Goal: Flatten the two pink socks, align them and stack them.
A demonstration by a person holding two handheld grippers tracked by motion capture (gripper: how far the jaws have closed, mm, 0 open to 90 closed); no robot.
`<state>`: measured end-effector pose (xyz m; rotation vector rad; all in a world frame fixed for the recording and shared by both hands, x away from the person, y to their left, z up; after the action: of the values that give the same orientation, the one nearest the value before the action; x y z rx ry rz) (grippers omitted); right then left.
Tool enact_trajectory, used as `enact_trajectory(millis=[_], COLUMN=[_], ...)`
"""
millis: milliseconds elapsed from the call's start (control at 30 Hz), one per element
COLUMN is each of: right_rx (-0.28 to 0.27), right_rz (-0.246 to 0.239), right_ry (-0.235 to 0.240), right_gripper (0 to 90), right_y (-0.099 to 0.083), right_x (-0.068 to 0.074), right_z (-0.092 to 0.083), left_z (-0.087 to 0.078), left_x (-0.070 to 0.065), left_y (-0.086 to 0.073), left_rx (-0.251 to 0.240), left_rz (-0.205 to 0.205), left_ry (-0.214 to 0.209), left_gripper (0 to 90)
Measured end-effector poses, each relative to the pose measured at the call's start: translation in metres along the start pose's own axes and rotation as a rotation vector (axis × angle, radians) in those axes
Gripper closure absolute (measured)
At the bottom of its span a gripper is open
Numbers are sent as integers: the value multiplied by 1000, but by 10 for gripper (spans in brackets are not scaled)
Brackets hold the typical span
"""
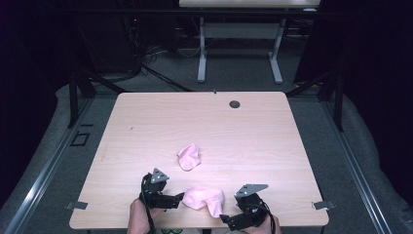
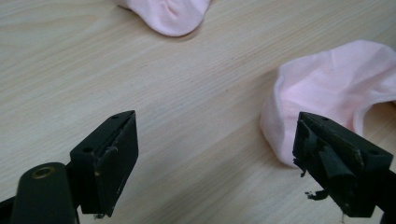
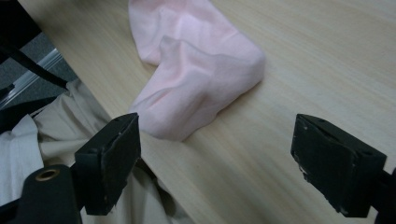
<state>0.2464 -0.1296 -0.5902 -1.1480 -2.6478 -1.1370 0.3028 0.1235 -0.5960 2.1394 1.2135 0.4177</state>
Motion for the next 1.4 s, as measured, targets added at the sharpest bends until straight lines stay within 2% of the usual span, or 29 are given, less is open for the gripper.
enact_trajectory(millis=[67,133,167,200,300,333,367,500,600,633,733,767,800,933,1100,1200,1233,1300,1367,1400], right_rx=[3,5,18,18,12,8,7,37,32,33,54,78,78,91,80,57,57,42,12,12], right_rz=[0,2,-5,-5,-12,-20,-23,-39,-51,-57,-70,-81,-81,-87,-90,-90,-90,-83,-72,-72], right_ry=[1,6,0,0,-12,-31,-45,-37,-27,-33,-52,-57,-57,-42,-47,-71,-71,-82,-69,-69], right_gripper=[177,212,256,256,365,412,419,423,417,425,467,472,472,476,500,622,622,691,785,785], right_y=[-2,-4,-6,-6,-6,-5,-5,-8,-7,-7,-7,-8,-8,-11,-11,-7,-7,-5,-3,-3], right_x=[2,4,6,6,8,7,7,8,11,12,10,8,8,8,9,6,6,4,1,1], right_z=[2,6,9,9,14,14,16,19,17,18,19,19,19,16,15,17,17,18,17,17], left_z=[2,4,6,7,9,10,11,13,14,14,15,16,15,17,19,19,20,19,20,20], left_x=[-3,-7,-8,-10,-12,-12,-12,-14,-15,-15,-16,-16,-15,-13,-13,-14,-14,-14,-14,-15], left_y=[1,3,4,4,6,6,6,6,7,7,7,7,7,6,5,4,4,4,4,4], left_rx=[8,13,15,21,17,20,25,27,33,36,44,44,46,47,48,54,54,54,53,54], left_rz=[6,21,27,25,32,36,33,40,39,43,47,49,45,37,31,38,37,43,43,44], left_ry=[-9,-16,-19,-27,-38,-41,-42,-57,-61,-62,-58,-55,-57,-55,-58,-60,-59,-59,-55,-55], left_gripper=[172,204,249,249,328,359,385,464,557,557,613,664,664,758,827,858,858,869,871,871])
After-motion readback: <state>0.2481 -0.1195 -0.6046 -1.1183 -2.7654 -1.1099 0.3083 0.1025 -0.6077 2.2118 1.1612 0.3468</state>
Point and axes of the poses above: each handheld gripper's, and its own axes: z roughly forward along the jaws, y roughly out of its top, x roughly to its left, the point moved 5 cm from there along z, roughly forward along the jaws, and after that the axes turned 7 degrees about y, right-handed, at the moved point
